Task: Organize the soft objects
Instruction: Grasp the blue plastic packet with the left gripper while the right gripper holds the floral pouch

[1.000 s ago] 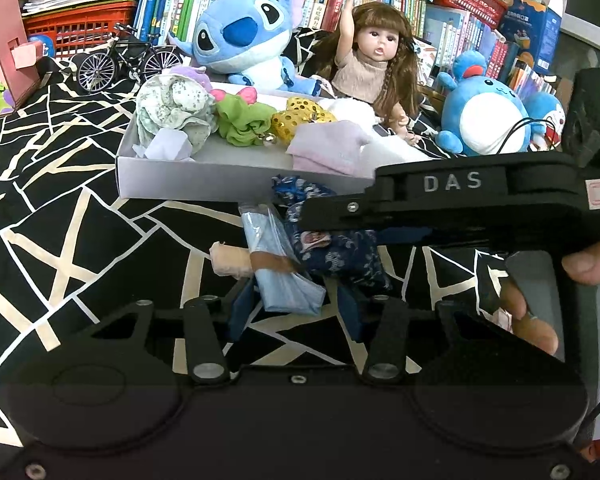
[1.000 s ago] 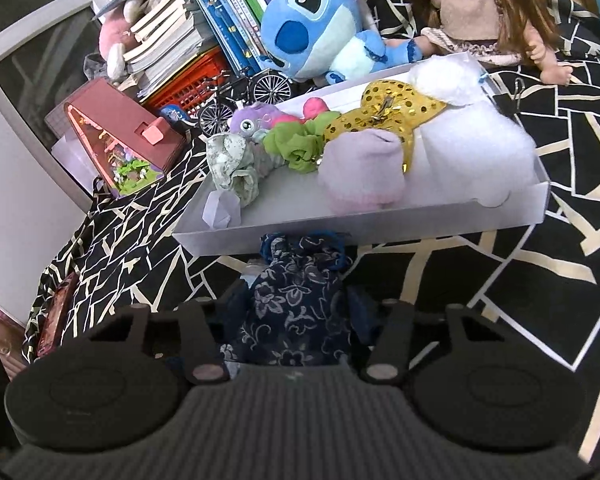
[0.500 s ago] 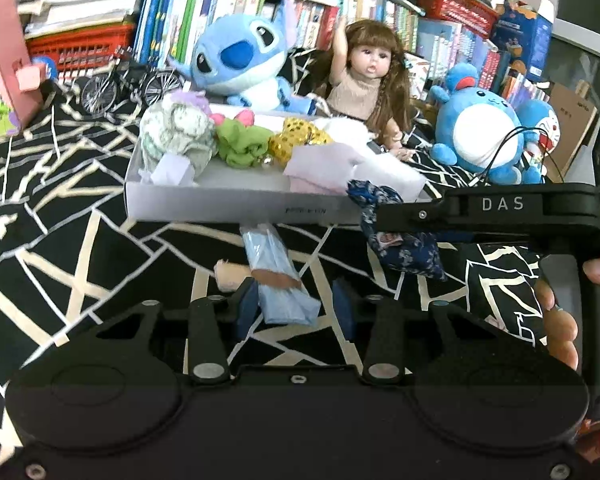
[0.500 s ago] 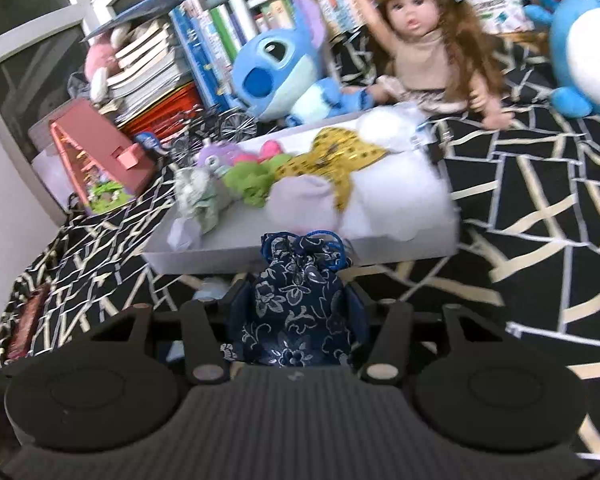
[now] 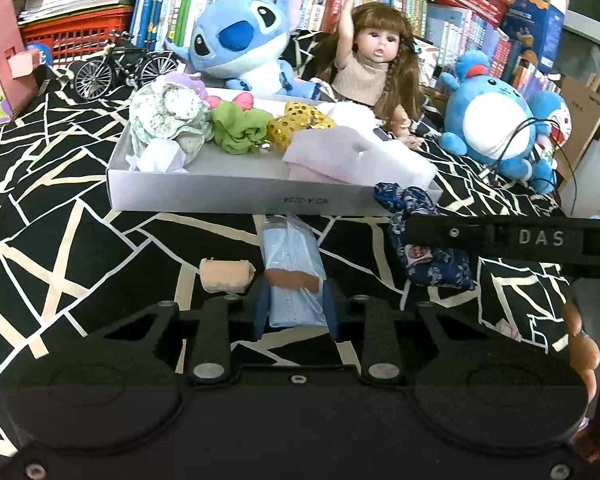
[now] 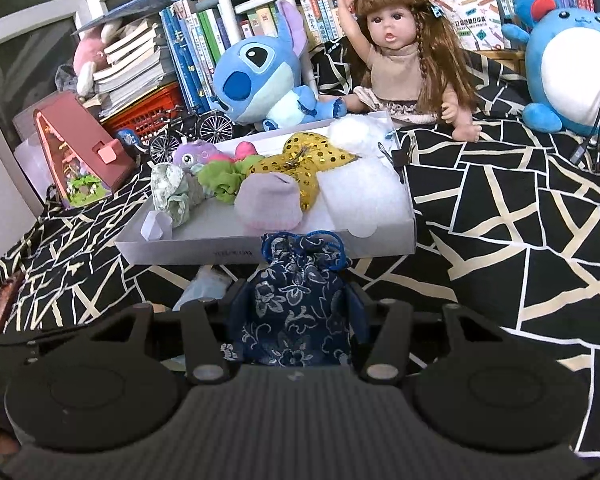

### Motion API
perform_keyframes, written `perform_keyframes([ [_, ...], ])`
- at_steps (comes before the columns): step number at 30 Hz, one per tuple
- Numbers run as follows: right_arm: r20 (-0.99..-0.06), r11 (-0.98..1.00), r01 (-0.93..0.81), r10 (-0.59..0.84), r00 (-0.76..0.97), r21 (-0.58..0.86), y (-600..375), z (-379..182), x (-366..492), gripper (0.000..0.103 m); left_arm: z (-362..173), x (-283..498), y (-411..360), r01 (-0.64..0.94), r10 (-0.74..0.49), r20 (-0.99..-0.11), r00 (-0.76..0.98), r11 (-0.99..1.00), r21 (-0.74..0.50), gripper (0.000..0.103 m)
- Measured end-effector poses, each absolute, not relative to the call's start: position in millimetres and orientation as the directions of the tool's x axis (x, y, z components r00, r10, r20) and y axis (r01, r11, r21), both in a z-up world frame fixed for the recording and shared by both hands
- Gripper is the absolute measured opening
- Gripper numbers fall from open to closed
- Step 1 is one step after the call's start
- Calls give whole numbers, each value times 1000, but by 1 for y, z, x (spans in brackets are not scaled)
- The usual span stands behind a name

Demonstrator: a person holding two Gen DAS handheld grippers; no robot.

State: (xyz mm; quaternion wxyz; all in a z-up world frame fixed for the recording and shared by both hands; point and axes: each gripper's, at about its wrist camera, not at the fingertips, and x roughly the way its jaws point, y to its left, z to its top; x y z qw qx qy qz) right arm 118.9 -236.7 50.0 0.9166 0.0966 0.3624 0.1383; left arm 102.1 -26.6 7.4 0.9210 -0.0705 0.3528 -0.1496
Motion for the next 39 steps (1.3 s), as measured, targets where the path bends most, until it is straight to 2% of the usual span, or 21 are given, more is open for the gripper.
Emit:
perform_keyframes([
  [7, -635, 957, -210, 288, 717, 197, -231, 51, 113, 55, 11, 95, -24, 263, -344, -630, 696, 939, -223, 30],
  [10, -635, 964, -221, 265, 726, 150, -228, 51, 109, 55, 14, 93, -23, 251, -330, -619, 713, 944, -215, 44],
  [14, -631, 969, -236, 232, 740, 79, -223, 50, 101, 56, 17, 93, -26, 257, -320, -605, 729, 947, -192, 49],
  [18, -629, 969, -244, 216, 747, 43, -223, 46, 94, 60, 12, 97, -36, 278, -321, -619, 716, 946, -169, 49],
  [24, -634, 971, -230, 220, 742, 68, -230, 40, 91, 62, 2, 102, -44, 279, -299, -632, 715, 951, -135, 45],
  [27, -628, 971, -224, 223, 746, 78, -232, 39, 89, 70, 2, 103, -45, 281, -296, -633, 715, 951, -128, 39],
  [35, -623, 967, -237, 240, 744, 90, -231, 37, 85, 79, 5, 101, -42, 271, -292, -635, 716, 953, -133, 37],
  [38, -628, 967, -245, 234, 742, 71, -228, 35, 85, 80, 9, 99, -40, 272, -296, -628, 720, 953, -137, 36],
  [39, -632, 967, -248, 229, 741, 60, -227, 34, 85, 75, 11, 99, -39, 271, -297, -624, 723, 953, -139, 36],
])
